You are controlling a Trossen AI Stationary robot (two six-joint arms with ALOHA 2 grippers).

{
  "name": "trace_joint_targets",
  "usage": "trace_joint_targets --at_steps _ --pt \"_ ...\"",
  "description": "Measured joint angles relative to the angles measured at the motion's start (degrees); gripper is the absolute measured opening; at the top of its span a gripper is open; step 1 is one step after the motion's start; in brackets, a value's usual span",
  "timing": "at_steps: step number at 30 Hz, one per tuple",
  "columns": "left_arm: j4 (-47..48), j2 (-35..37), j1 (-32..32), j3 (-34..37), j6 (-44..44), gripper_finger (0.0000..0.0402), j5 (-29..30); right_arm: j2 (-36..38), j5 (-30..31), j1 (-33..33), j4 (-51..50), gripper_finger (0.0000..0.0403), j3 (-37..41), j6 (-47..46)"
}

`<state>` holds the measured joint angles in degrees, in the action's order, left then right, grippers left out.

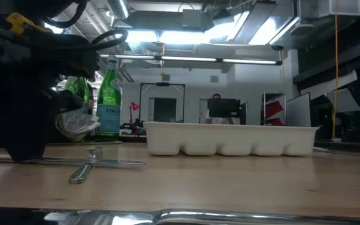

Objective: Sort silverware
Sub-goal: Put the silver table knife into the silverware tray

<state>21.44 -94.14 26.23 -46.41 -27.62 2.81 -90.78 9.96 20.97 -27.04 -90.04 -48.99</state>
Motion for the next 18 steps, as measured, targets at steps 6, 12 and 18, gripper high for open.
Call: trace_joint_targets --at_steps 6,12,18 --pt "0.3 -0.66 -0.06 -0.12 0.1 0.0061 0.3 0.0 0.02 0.0 -0.03 0.012 0.0 0.02" --pt "0.72 -2.19 -0.08 -0.31 -0.01 0.0021 0.07 0.42 -0.02 0.0 -0.08 0.012 0.0 0.03" --pt "0.83 -2.31 -0.08 -0.26 -1.17 0.0025 -0.09 1.33 0.03 0.0 -0.13 0.012 0.0 1.51"
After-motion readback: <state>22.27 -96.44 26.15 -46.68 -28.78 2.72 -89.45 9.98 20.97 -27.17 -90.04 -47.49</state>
